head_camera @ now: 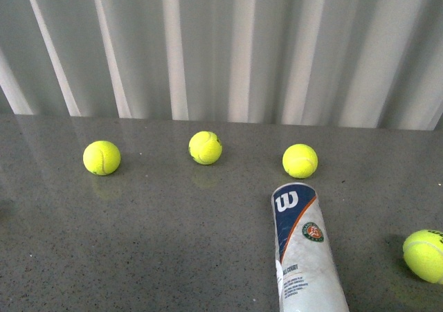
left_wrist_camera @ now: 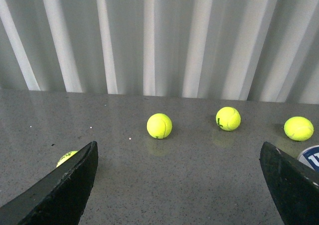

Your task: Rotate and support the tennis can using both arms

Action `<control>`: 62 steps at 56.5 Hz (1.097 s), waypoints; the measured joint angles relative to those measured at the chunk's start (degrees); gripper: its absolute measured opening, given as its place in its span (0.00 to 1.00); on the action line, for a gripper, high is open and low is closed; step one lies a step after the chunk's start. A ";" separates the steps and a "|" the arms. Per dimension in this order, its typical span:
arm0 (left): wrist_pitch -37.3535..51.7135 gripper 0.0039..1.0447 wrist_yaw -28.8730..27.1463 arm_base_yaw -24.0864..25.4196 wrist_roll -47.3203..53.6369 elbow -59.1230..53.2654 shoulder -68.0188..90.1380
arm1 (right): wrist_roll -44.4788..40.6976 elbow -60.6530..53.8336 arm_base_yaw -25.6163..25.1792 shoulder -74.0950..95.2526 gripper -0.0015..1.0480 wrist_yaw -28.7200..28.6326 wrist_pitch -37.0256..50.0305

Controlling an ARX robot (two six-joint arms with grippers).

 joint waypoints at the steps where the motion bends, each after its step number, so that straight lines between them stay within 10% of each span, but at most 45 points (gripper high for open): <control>1: 0.00 0.94 0.00 0.00 0.00 0.00 0.00 | 0.00 0.00 0.00 0.00 0.93 0.00 0.00; 20: 0.00 0.94 0.00 0.00 0.00 0.00 0.00 | 1.44 5.35 -0.11 7.82 0.93 -2.36 -8.26; 40: 0.00 0.94 -0.02 0.00 0.00 0.00 -0.02 | 12.59 29.68 -4.87 53.02 0.93 -1.57 9.53; 62: -0.04 0.94 -0.02 0.00 0.00 0.00 -0.04 | 20.28 52.83 12.76 100.52 0.93 -7.34 -7.15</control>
